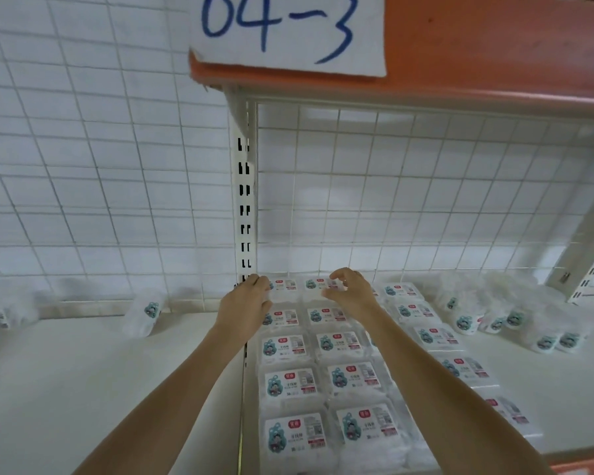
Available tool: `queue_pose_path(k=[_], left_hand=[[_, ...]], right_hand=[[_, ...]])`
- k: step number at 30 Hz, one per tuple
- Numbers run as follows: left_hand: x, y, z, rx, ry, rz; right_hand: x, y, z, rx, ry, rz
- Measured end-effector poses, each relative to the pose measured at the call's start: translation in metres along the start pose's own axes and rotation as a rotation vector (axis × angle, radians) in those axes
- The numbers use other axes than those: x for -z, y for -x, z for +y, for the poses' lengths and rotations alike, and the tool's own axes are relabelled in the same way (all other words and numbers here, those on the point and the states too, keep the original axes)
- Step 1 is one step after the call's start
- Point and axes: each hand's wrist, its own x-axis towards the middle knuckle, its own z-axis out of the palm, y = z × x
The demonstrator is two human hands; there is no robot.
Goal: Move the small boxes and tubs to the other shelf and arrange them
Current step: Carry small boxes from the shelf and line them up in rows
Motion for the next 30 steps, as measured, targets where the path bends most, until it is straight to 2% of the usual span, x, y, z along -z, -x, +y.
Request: queue_pose_path(k=[3,5,9,12,16,24,30], left_hand=[[0.007,0.003,0.003,-0.006,0.059,-0.02],[0.018,0.013,0.002,-0.044,0.121,-0.001],[0.045,0.062,-0.009,-0.035,0.163,0.146],[0.059,0.11,-0.019,-0.003,0.125,0.185],[0.074,0.17,-0.015,0.067,0.088,0.21],[0.106,0.305,0.016,0.309,0.07,0.229],[0.154,0.4,0.019,0.52,0.009,0.212]], right_hand=[[0.006,0.012,0.001,0.119,0.155,-0.064],[0.017,0.024,0.003,0.181,0.169,-0.079],[0.052,0.069,0.023,0.295,0.174,0.07],[0.071,0.116,0.046,0.371,0.231,0.093],[0.074,0.163,0.055,0.456,0.267,0.034],[0.034,0.255,0.016,0.724,0.179,-0.09],[-0.011,0.305,-0.025,0.828,0.104,-0.293]])
